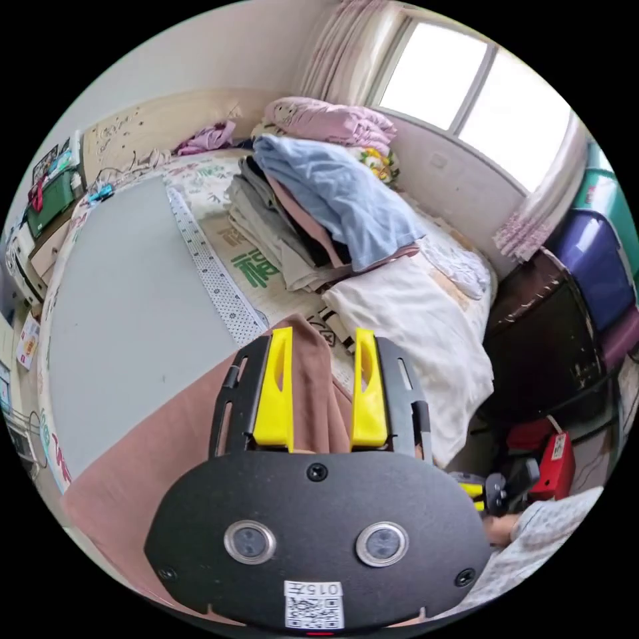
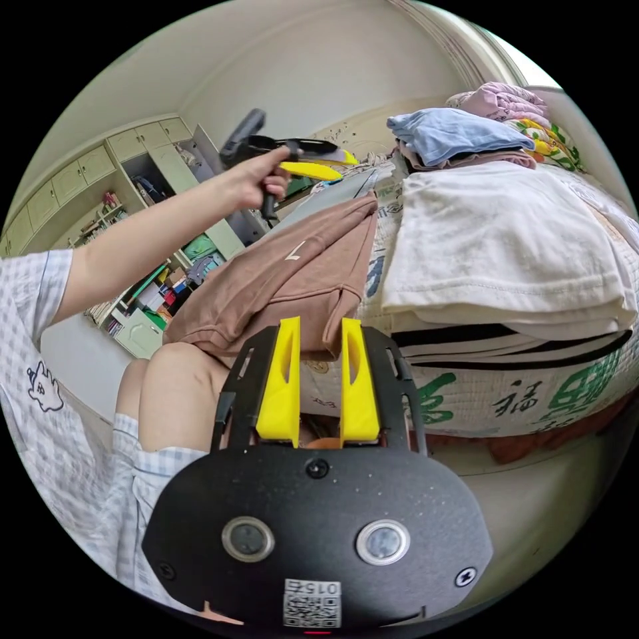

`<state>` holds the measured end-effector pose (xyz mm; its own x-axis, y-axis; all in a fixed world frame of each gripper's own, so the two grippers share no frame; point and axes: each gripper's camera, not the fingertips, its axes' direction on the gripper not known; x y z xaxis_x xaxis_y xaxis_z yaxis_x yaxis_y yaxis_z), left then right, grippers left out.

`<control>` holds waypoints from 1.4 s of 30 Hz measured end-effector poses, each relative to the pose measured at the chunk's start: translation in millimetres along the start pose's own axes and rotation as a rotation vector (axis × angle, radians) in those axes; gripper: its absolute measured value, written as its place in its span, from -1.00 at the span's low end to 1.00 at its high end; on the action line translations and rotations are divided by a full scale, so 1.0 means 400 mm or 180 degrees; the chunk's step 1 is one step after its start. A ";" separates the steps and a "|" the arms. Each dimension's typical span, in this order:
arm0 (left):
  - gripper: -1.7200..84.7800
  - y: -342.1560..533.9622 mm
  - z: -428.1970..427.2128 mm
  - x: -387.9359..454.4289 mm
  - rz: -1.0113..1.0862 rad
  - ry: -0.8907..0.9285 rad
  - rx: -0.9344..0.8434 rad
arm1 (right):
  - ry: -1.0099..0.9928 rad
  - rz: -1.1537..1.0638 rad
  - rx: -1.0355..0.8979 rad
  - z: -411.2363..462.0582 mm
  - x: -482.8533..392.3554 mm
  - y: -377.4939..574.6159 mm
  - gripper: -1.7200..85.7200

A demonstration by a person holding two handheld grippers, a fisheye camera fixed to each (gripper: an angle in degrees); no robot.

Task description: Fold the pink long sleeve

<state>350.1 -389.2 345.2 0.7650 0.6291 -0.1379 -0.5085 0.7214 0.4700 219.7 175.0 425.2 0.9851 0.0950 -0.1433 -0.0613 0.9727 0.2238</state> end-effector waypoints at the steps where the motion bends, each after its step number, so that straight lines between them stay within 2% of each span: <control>1: -0.65 -0.021 0.059 -0.003 -0.0122 -0.0082 -0.0058 | 0.0029 0.0022 0.0036 -0.002 -0.004 0.000 -0.78; 4: -0.65 -0.052 0.178 -0.014 -0.0405 -0.0320 -0.0189 | 0.0160 -0.0027 0.0144 -0.012 -0.018 0.010 -0.84; 8: -0.81 -0.055 0.271 0.020 -0.0152 -0.1124 -0.0446 | 0.0092 0.0010 0.0137 -0.012 0.008 0.034 -0.89; 10: -0.86 -0.042 0.283 0.027 0.0015 -0.1198 -0.0473 | 0.0067 0.0021 0.0122 -0.013 0.025 0.043 -0.92; 13: -0.93 -0.019 0.258 0.010 0.0019 -0.1060 -0.0363 | 0.0085 0.0093 0.0230 -0.035 0.037 0.060 -0.94; 17: -0.95 0.011 0.129 -0.026 -0.0185 -0.0679 0.0128 | 0.0199 -0.0027 0.0631 -0.101 -0.006 0.084 -0.96; 21: -0.96 0.027 -0.025 -0.015 -0.0017 -0.0751 0.0570 | 0.0200 -0.0130 0.0845 -0.170 -0.015 0.083 -0.97; 26: -0.96 0.033 -0.253 -0.071 -0.0160 -0.0135 0.1213 | 0.0567 -0.0253 0.1338 -0.325 0.005 0.056 -0.97; 28: -0.96 0.047 -0.320 -0.108 -0.0155 0.0074 0.1350 | 0.0481 -0.0407 0.1457 -0.377 -0.010 0.038 -0.97; 33: -0.96 0.199 -0.467 -0.327 -0.0347 0.0485 0.1653 | -0.0083 -0.1209 0.1233 -0.378 -0.187 0.004 -0.97; 36: -0.97 0.375 -0.539 -0.528 -0.0689 0.0782 0.1820 | -0.0632 -0.1587 0.0875 -0.268 -0.314 0.020 -0.97; 38: -0.97 0.531 -0.593 -0.652 -0.0777 0.0518 0.1853 | -0.1012 -0.1751 0.0508 -0.143 -0.404 0.051 -0.97; 42: -0.97 0.754 -0.626 -0.817 -0.1128 0.0110 0.1792 | -0.1176 -0.2108 0.0033 0.041 -0.547 0.127 -0.96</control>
<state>-152.5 -304.6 313.6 0.8300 0.3974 -0.3914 0.0626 0.6309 0.7733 3.5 200.2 483.7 0.8053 -0.5873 0.0811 0.5616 0.7996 0.2128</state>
